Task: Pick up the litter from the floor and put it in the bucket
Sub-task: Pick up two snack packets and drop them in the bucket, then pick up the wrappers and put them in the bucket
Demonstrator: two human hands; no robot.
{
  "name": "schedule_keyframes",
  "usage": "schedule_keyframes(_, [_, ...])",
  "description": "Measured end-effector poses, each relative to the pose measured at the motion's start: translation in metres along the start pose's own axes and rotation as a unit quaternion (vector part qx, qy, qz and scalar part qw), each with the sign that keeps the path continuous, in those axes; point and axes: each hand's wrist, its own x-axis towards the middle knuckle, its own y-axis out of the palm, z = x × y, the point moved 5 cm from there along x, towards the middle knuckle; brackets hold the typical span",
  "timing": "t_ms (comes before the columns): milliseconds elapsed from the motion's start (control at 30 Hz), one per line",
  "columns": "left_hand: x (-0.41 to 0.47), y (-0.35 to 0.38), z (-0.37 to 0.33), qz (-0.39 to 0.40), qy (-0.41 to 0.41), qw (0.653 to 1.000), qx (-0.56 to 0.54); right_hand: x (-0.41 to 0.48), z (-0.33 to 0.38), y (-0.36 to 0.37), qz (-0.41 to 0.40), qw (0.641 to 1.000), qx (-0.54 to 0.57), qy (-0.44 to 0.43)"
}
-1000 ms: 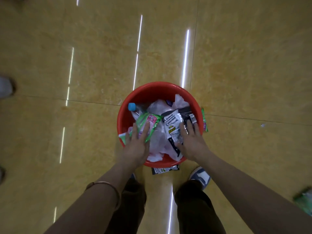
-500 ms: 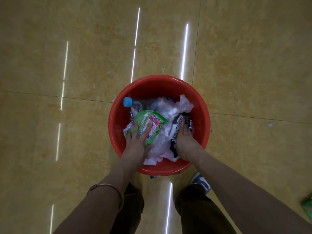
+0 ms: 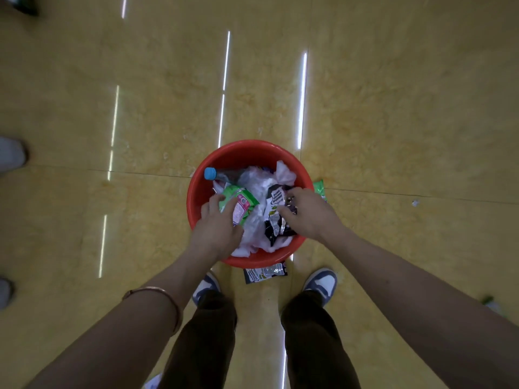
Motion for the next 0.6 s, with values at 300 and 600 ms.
schedule_keyframes(300, [-0.07,-0.138,-0.117,-0.108,0.118,0.976,-0.148,-0.091,0.028,-0.167,-0.106,0.988,0.092,-0.066])
schedule_keyframes(600, [-0.199,-0.222,-0.181,-0.164,0.113,0.965,-0.169,-0.201,0.072,-0.257,-0.112,0.976,0.1,-0.158])
